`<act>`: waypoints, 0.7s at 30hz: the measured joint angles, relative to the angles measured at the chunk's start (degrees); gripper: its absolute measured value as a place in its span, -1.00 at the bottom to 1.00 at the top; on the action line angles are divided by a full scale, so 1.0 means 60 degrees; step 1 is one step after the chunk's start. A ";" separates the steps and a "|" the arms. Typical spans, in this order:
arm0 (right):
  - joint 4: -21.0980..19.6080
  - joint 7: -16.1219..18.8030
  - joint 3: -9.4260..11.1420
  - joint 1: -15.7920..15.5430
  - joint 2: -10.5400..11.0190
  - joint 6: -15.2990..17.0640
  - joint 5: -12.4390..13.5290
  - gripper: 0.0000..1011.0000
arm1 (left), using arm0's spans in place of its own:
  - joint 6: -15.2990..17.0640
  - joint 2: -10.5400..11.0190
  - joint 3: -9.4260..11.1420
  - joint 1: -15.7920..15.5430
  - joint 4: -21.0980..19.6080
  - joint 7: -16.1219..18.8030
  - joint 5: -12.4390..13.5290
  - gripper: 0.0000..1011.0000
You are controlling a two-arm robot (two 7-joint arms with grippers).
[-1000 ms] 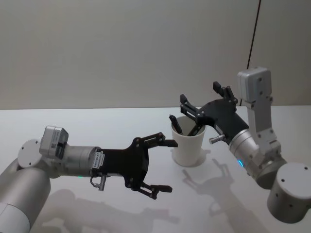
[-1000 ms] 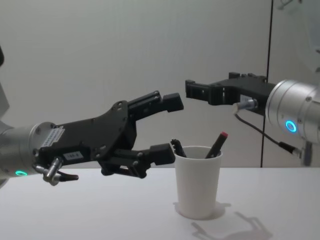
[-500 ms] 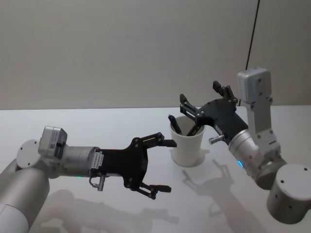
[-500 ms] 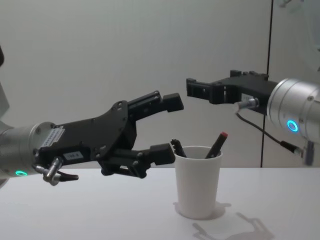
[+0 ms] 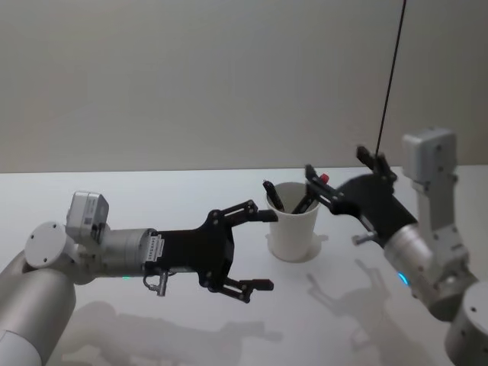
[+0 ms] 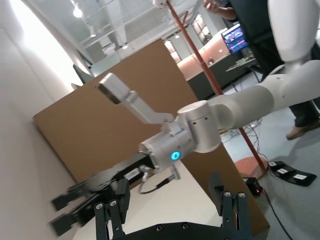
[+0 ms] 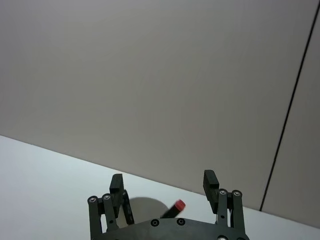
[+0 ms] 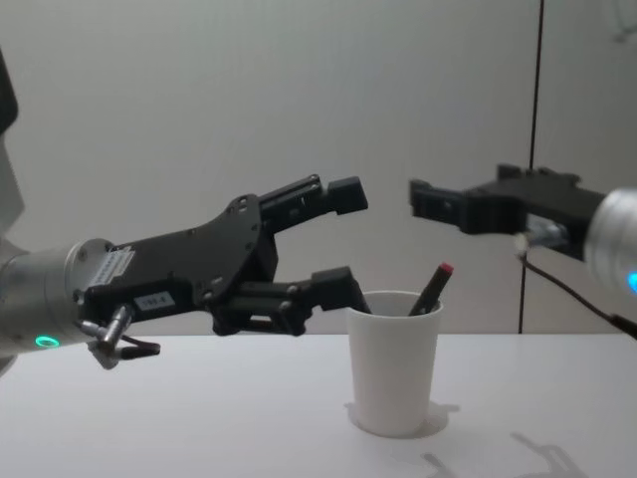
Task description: Place the pen into the pen holder.
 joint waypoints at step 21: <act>-0.1196 -0.0212 0.0685 -0.1820 0.1417 -0.0336 0.1343 0.98 | 0.0922 0.0288 0.0241 0.0793 -0.1455 0.2597 0.0690 0.98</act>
